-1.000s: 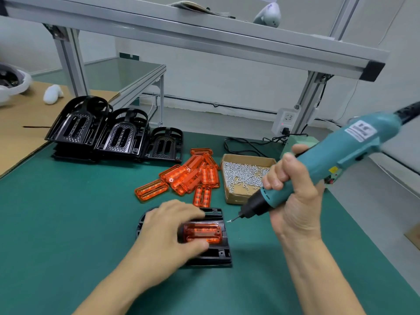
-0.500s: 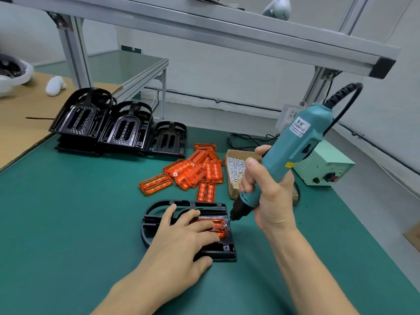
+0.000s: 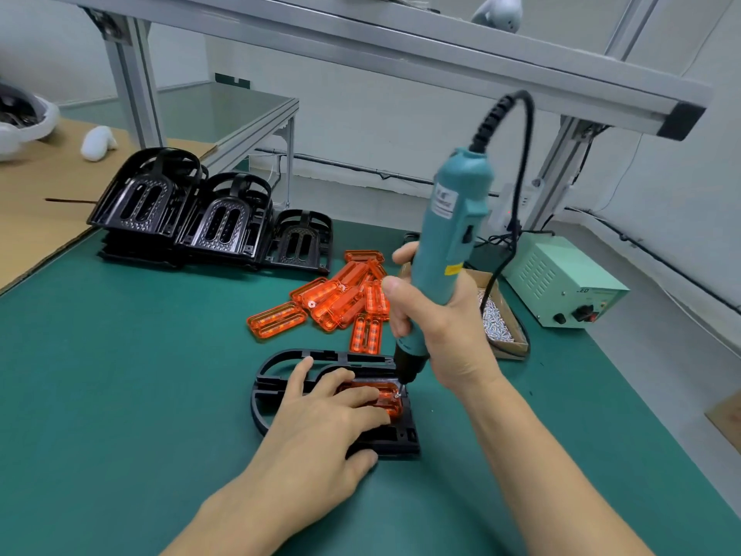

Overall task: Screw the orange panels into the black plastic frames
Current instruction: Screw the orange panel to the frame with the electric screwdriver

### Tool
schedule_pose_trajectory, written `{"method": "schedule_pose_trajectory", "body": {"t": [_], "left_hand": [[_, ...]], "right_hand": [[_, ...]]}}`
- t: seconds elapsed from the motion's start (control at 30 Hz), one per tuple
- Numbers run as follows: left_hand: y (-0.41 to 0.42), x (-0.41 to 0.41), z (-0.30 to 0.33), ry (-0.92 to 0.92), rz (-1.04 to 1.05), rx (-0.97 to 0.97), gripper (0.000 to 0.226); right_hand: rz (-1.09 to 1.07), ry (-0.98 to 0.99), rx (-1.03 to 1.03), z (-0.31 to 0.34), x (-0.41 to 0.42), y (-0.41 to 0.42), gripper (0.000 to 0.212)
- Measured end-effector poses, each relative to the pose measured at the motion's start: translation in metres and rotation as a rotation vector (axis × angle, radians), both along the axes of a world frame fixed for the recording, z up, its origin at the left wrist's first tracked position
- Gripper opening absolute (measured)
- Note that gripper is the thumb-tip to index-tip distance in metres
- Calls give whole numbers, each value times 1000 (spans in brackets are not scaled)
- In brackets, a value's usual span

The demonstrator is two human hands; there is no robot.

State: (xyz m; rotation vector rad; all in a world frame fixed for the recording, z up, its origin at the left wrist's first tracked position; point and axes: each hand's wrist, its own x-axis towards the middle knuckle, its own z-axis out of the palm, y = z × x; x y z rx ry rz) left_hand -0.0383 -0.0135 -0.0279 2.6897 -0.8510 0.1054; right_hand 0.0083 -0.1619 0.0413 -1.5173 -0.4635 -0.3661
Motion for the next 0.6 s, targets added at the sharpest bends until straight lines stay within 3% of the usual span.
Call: {"method": "schedule_pose_trajectory", "body": {"t": [0.17,0.43,0.6], "left_hand": [[0,1,1,17,-9,10,48],[1,0,-1,28,-4,-54,43],[2,0,0,44,1,-75,41]], "right_hand": [[78,5,-83,-3,0,10,18],[-94,-33,139,-13,-6,-12,18],[-104,-59,132,-13,-5,-8,20]]}}
